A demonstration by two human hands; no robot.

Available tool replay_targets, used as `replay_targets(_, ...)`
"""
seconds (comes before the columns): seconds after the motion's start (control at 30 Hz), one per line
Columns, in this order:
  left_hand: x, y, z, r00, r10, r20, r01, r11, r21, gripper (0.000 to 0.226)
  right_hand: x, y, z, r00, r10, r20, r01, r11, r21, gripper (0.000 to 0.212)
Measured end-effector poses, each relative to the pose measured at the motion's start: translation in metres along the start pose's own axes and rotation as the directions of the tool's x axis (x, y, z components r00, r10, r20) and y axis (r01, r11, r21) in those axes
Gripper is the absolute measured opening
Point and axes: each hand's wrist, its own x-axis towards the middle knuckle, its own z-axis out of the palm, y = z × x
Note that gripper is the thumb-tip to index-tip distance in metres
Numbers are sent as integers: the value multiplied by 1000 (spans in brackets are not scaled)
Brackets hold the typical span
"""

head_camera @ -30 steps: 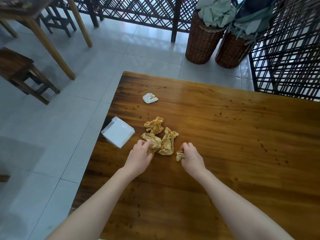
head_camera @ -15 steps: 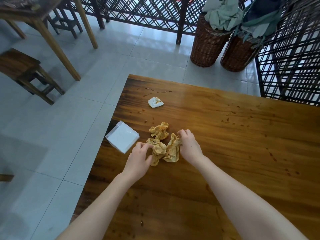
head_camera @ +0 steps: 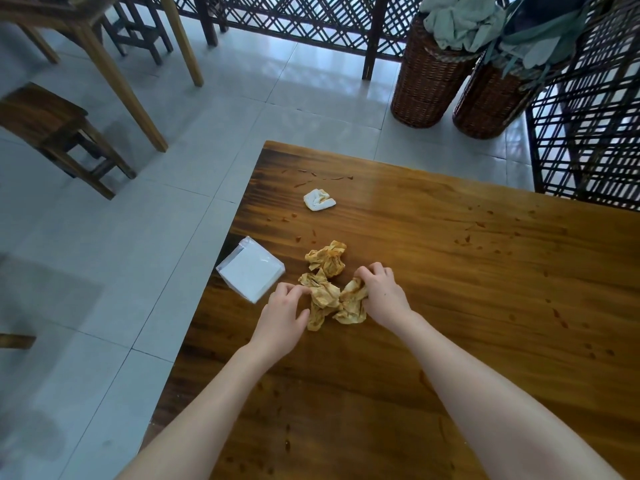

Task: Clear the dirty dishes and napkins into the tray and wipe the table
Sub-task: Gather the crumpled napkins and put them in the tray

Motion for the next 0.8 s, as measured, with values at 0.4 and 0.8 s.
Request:
replay_targets(0.4, 2, 18, 9, 996, 17, 92, -23, 998, 61, 38, -45, 29, 2, 982, 134, -132, -108, 976, 190, 37)
replay_targets(0.8, 29, 33, 15, 986, 3, 169, -60, 940, 336, 98, -78, 61, -20, 953, 200, -229, -131, 949, 287, 32)
